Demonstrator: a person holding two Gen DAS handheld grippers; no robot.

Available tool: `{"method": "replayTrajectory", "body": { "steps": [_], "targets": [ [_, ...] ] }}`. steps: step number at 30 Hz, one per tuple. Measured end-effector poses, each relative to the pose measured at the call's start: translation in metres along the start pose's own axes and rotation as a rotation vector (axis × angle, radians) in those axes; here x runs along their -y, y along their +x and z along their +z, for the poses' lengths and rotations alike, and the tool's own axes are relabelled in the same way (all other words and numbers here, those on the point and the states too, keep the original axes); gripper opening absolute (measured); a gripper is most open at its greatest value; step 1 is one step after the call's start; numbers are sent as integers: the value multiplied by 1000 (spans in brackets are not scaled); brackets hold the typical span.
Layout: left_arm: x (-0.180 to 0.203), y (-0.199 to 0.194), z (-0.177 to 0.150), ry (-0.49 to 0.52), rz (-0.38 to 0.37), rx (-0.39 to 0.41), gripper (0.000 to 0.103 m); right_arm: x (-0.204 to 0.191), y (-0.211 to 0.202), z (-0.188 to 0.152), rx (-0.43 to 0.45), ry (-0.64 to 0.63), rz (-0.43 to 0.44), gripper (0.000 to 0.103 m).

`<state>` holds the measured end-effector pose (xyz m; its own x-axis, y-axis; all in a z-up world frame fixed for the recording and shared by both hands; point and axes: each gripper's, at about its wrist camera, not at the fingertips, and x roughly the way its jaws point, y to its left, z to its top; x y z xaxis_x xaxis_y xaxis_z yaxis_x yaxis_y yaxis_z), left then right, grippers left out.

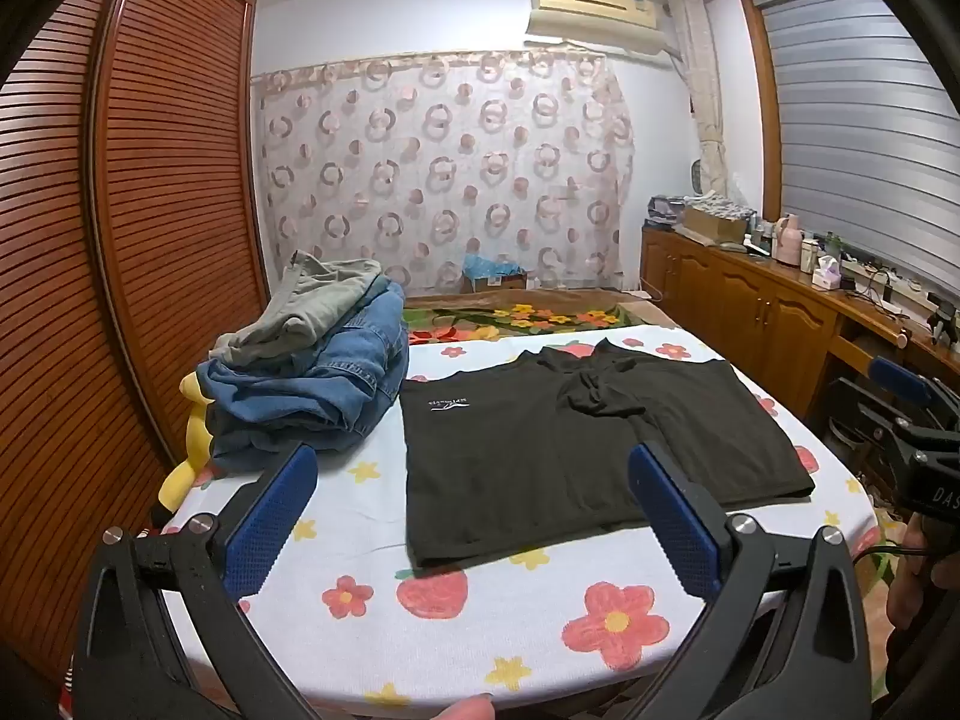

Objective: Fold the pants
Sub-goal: 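Move both grippers toward the black garment's edge on the bed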

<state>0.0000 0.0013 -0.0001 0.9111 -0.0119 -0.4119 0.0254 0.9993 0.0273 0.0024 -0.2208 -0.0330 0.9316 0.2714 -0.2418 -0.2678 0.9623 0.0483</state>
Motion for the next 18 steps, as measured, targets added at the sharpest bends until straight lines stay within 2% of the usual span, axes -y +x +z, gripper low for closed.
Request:
{"method": "replayTrajectory", "body": {
  "steps": [18],
  "targets": [
    [0, 0, 0, 0, 0, 3, 103, 0, -1, 0, 0, -1, -1, 102]
  ]
}}
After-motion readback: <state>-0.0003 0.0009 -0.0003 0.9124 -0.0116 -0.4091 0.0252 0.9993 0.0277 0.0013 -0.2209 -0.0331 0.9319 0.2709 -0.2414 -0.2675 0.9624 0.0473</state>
